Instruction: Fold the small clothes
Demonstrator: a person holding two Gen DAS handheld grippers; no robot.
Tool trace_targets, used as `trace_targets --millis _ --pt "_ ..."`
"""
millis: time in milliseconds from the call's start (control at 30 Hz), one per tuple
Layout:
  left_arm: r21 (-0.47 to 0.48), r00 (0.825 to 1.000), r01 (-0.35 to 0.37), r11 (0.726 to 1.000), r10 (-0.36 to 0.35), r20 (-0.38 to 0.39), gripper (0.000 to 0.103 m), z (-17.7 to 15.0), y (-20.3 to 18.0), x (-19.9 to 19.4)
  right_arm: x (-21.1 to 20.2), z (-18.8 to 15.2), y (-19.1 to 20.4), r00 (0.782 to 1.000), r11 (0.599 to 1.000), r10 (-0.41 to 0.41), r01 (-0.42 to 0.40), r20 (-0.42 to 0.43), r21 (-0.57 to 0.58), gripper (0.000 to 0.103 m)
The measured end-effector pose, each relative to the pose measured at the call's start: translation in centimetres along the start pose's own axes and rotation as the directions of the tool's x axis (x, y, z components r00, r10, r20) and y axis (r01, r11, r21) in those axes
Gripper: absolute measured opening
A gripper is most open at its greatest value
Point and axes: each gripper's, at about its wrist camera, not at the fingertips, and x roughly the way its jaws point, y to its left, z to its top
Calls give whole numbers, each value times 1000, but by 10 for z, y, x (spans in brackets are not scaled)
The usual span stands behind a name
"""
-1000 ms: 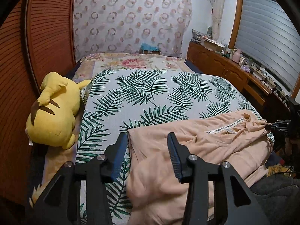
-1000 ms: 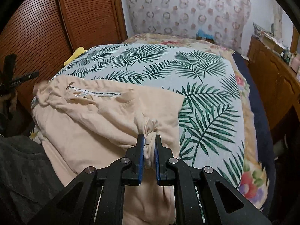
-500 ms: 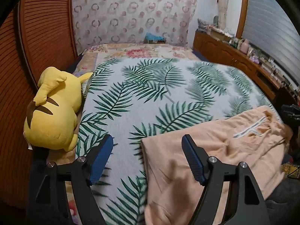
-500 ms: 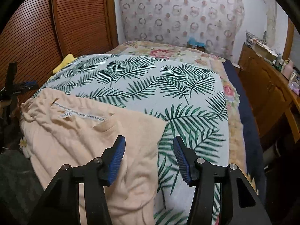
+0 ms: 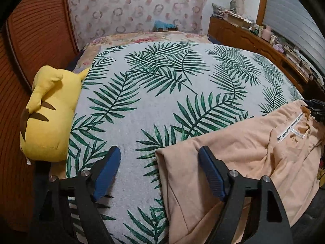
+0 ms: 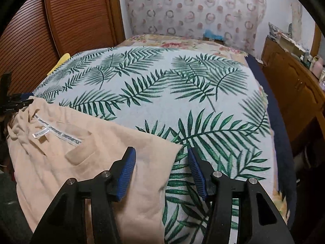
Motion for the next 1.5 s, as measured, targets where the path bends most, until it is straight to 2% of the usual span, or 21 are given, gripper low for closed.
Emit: trace_targets --millis 133,433,500,567,600,667,700,767,800,833,967,1100,1167,1300,1500 --pt "-7 1000 -5 1000 5 16 88 -2 3 1 0 -1 3 1000 1000 0 0 20 -12 61" --pt "6 1000 1 1000 -1 9 88 0 1 2 3 -4 4 1000 1000 -7 8 24 -29 65" --pt "17 1000 6 1000 -7 9 85 0 0 1 3 -4 4 1000 999 -8 9 22 -32 65" --pt "32 999 33 999 -33 13 70 1 -1 -2 3 -4 5 1000 999 -6 6 18 -33 64" --pt "42 999 43 998 -44 13 67 0 -4 -3 3 -3 5 1000 999 2 -1 16 -37 59" --pt "50 998 61 997 -61 13 51 0 -7 -5 1 -3 6 999 999 32 -32 10 -40 44" --pt "54 997 71 996 -72 12 48 0 -9 -6 0 -3 8 999 998 48 -48 6 -42 34" --pt "61 995 99 993 -100 10 31 -1 -12 -7 -1 -4 13 998 996 62 -62 3 -58 20" --pt "59 993 119 991 -119 6 19 -1 -14 -8 -3 -5 16 997 995 74 -74 3 -63 10" --pt "55 991 133 990 -134 7 12 -1 -16 -10 -5 -5 16 997 995 82 -82 9 -60 8" --pt "42 985 153 987 -156 69 10 -1 -20 -35 -33 -5 20 989 992 123 -119 84 -50 7" --pt "12 967 167 986 -166 191 9 3 -17 -85 -86 0 23 970 991 128 -121 208 -51 6" --pt "12 953 173 985 -171 252 9 7 -17 -113 -111 4 23 958 992 126 -117 257 -50 6" --pt "6 911 190 982 -179 371 9 13 -17 -165 -162 14 27 930 990 136 -116 342 -78 6" --pt "15 846 172 985 -155 510 8 26 -12 -233 -224 38 42 887 981 176 -121 427 -154 6"
